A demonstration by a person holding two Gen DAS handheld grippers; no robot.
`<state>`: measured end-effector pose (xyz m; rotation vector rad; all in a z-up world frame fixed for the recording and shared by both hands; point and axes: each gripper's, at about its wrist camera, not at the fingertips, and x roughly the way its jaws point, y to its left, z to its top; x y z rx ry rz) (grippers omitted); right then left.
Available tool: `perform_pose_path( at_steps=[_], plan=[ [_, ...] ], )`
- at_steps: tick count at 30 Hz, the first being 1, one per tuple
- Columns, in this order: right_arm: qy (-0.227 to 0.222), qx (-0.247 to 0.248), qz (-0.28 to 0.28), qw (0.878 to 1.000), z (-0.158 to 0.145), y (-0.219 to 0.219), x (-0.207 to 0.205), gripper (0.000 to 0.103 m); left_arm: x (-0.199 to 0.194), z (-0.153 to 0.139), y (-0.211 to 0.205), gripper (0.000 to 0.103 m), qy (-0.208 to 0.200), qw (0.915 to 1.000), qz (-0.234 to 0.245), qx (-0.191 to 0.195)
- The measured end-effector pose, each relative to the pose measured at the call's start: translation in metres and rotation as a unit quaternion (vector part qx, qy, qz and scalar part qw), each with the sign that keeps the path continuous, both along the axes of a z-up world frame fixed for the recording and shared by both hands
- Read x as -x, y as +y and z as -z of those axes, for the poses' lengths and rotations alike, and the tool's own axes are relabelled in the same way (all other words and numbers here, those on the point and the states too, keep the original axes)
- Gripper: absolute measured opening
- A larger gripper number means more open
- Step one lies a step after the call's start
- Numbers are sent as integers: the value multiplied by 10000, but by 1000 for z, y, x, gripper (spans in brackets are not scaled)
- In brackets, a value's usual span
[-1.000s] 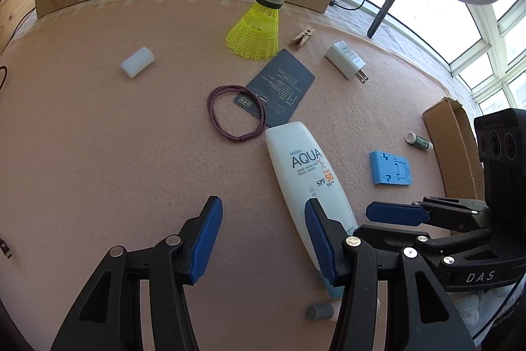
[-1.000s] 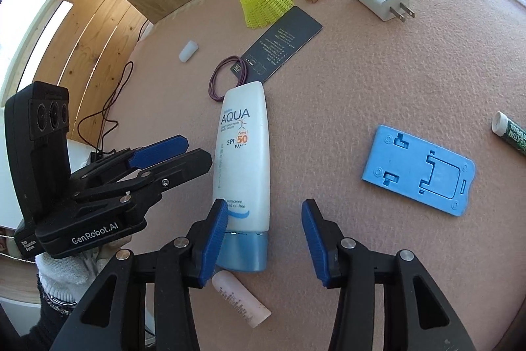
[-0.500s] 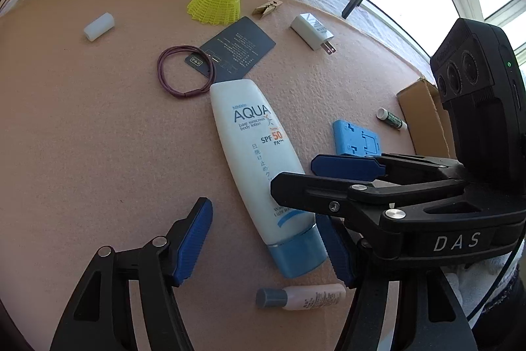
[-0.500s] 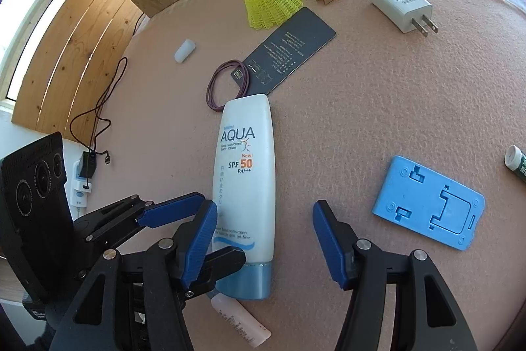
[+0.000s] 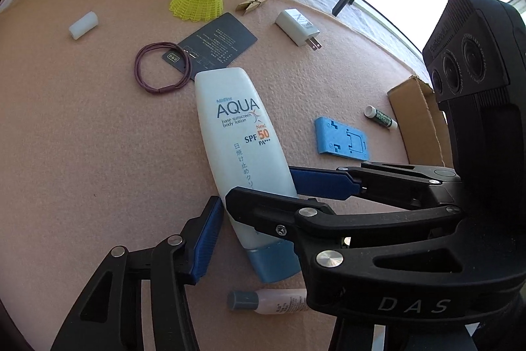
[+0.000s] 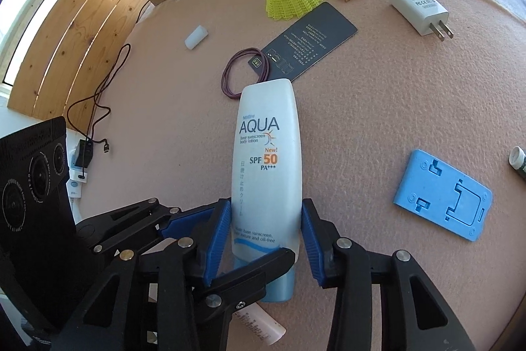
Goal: Organize objects
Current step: 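Carry the sunscreen tube into the cardboard box and open the right tool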
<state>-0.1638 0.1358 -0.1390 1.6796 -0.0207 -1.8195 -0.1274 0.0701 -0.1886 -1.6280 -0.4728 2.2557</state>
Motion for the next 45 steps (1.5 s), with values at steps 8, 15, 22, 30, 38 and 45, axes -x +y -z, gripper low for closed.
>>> perform_pose_path(
  at_steps=[8, 15, 22, 30, 38, 45],
  plan=[
    [327, 123, 364, 9987, -31, 40, -8, 39, -5, -32, 40, 54, 348, 9988, 330, 138],
    [616, 162, 892, 9940, -60, 105, -12, 39, -7, -60, 103, 54, 670, 9939, 867, 122],
    [846, -5, 1394, 9866, -82, 177, -10, 39, -6, -75, 182, 54, 858, 9865, 1398, -27],
    [1003, -143, 1834, 9778, -95, 249, -13, 38, -12, -88, 265, 54, 1017, 9755, 1949, -2],
    [1036, -141, 2206, 9697, -99, 307, -20, 35, -23, -96, 329, 52, 1156, 9644, 2378, 17],
    [1054, -223, 2383, 9652, -97, 337, -24, 34, -28, -95, 362, 52, 1159, 9589, 2591, 46]
  ],
)
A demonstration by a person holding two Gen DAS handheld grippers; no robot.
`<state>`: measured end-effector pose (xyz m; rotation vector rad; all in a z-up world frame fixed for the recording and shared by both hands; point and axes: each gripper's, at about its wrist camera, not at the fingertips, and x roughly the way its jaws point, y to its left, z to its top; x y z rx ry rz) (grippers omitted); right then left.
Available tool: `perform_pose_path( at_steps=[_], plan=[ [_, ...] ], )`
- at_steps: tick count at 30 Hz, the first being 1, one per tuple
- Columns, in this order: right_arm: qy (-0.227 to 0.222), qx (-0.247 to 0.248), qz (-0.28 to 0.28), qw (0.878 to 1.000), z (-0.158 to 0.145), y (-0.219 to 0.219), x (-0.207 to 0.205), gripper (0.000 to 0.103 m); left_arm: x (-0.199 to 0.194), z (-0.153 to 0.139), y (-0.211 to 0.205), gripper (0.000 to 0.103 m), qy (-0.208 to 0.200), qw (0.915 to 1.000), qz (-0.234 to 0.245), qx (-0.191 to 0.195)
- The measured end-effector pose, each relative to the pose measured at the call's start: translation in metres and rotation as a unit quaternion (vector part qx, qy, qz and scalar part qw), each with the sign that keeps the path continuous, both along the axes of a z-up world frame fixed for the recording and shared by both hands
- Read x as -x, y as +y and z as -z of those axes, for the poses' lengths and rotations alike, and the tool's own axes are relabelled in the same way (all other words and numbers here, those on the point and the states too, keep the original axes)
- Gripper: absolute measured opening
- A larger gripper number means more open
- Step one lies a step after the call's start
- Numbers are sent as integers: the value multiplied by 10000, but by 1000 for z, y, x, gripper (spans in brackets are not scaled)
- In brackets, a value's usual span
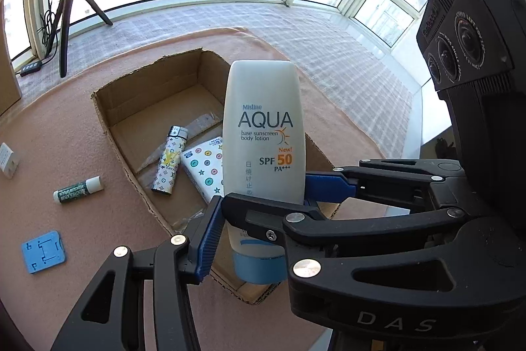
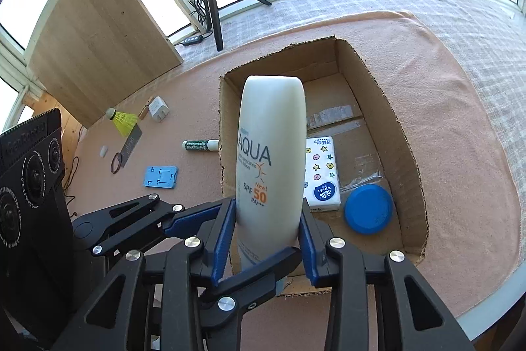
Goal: Organize objects
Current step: 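Carry the sunscreen tube into the cardboard box and open the right tool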
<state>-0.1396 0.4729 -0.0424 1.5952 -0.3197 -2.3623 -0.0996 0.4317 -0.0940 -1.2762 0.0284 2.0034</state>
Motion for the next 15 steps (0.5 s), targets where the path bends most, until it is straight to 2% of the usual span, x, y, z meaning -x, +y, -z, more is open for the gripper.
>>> perform_pose_path(
  at_steps=[3, 4, 5, 7, 8, 15],
  plan=[
    [53, -25, -15, 10000, -3, 7, -3, 34, -2, -2, 4, 55, 15, 10000, 12, 5],
    [123, -72, 25, 9999, -6, 9, -5, 36, -1, -2, 5, 64, 51, 9999, -36, 79],
    [173, -149, 91, 9997, -8, 11, -5, 41, 4, 0, 4, 73, 78, 9998, -102, 162],
    [292, -312, 274, 9987, -11, 17, -6, 69, 8, 3, 0, 76, 19, 9996, -184, 196],
    [364, -368, 362, 9980, -13, 20, -7, 72, 10, 4, -4, 76, -18, 9995, -230, 193],
    [360, -315, 411, 9980, -7, 19, -11, 72, 8, 10, -32, 76, -96, 9986, -456, 248]
  ],
)
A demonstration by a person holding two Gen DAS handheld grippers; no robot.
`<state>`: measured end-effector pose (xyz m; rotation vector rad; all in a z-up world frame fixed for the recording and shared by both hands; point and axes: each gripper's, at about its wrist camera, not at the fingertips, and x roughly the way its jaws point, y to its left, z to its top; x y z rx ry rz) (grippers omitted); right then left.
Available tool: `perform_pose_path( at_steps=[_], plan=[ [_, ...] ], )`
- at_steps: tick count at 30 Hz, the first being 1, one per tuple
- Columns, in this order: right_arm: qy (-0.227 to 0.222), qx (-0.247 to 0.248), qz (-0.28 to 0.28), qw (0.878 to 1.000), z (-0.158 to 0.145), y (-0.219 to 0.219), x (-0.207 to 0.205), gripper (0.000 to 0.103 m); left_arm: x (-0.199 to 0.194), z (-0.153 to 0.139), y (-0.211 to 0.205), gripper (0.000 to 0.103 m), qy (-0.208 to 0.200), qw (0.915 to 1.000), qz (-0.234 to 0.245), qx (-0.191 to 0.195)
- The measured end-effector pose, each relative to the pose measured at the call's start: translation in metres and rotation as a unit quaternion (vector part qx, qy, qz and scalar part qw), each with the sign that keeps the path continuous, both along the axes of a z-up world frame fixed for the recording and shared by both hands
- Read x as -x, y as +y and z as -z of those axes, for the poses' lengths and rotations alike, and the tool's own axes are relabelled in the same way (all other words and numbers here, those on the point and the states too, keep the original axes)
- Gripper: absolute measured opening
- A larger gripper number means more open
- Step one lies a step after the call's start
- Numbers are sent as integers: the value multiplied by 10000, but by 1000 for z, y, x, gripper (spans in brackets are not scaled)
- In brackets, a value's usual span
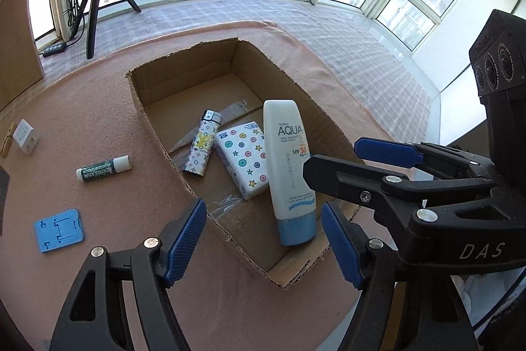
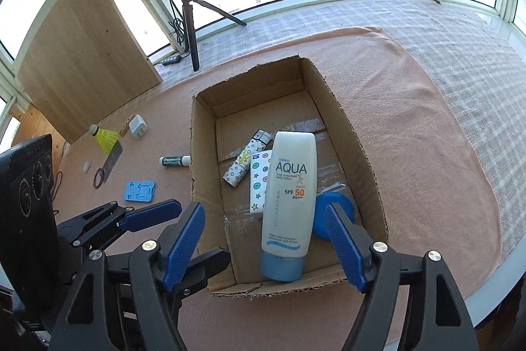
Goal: Organize objects
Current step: 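Carry the sunscreen tube into the cardboard box and open the right tool, then grasp the small white grey-capped bottle with the left tool while the right tool reaches the blue phone stand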
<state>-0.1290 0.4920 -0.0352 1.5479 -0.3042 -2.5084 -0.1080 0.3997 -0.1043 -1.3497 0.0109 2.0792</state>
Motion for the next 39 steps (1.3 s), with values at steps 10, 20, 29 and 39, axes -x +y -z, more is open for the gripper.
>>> perform_pose_path(
  at_steps=[10, 20, 29, 39],
  plan=[
    [199, 186, -346, 9990, -3, -32, -12, 72, -10, 1, -71, 76, -1, 9982, -605, 20],
    [384, 430, -963, 9937, -3, -84, -20, 72, -44, 17, -187, 76, -201, 9880, -1505, 291],
    [192, 564, -1564, 9859, 16, -141, -7, 72, -82, 55, -267, 76, -769, 9693, -2322, 240],
    [-283, 370, -2005, 9786, 40, -188, 16, 72, -91, 76, -279, 75, -1041, 9631, -2480, 116]
  ],
)
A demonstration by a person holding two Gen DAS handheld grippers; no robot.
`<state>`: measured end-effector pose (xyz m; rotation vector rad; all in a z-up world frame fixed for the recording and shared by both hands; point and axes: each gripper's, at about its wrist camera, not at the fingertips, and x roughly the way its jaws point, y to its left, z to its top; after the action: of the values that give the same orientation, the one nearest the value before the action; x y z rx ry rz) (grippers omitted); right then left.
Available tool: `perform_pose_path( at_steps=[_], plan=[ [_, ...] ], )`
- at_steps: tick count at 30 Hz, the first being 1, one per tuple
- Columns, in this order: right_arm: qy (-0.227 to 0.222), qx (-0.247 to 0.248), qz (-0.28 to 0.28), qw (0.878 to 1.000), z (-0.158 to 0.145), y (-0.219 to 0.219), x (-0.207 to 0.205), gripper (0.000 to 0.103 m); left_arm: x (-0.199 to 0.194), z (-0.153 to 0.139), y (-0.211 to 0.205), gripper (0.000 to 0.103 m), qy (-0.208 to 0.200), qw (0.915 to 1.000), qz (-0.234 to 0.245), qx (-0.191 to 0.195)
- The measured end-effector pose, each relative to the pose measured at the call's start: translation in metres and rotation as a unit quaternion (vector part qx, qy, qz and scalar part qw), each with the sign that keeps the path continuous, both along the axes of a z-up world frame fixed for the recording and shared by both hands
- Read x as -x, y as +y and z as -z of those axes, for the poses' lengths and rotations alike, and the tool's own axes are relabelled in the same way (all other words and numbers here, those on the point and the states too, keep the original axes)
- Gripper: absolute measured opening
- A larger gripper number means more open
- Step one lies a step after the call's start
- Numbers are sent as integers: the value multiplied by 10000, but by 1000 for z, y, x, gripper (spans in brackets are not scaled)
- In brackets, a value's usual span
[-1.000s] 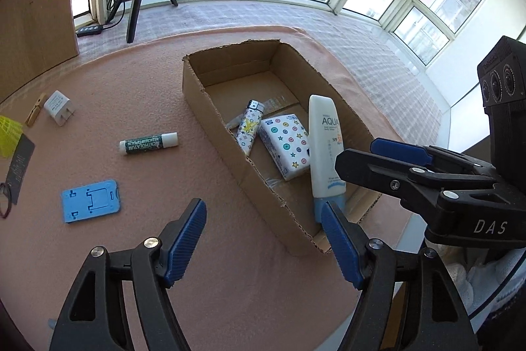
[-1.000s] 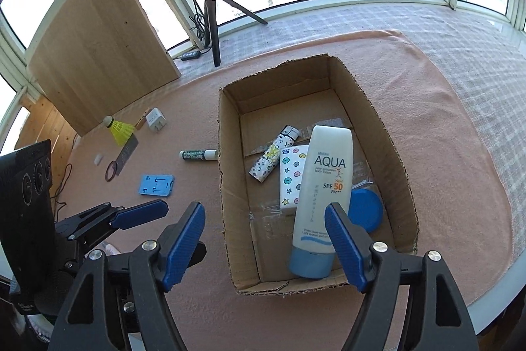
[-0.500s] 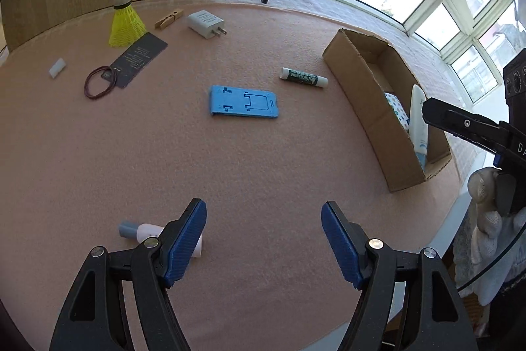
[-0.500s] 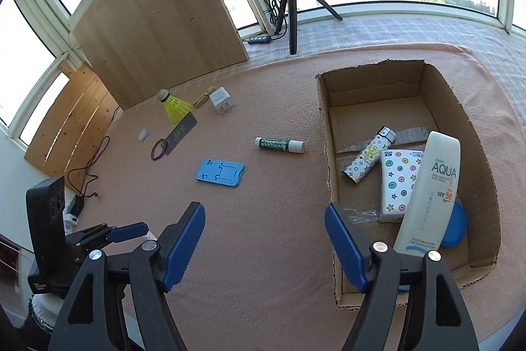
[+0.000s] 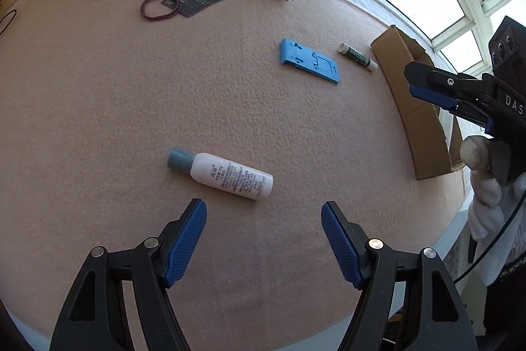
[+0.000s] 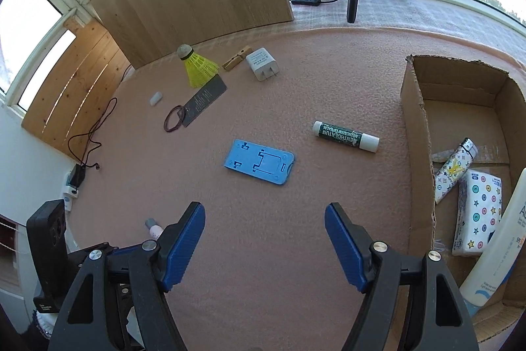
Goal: Organize objects
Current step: 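Grasp the small white grey-capped bottle with the left tool while the right tool reaches the blue phone stand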
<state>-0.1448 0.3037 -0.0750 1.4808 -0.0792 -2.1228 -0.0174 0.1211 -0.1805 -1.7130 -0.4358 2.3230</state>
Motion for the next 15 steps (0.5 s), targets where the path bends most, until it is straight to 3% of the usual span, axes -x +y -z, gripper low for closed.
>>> perform_pose_path(
  at_steps=[15],
  plan=[
    [-305, -186, -403, 9985, 20, -45, 45, 72, 27, 10, 4, 71, 103, 9999, -16, 94]
  ],
)
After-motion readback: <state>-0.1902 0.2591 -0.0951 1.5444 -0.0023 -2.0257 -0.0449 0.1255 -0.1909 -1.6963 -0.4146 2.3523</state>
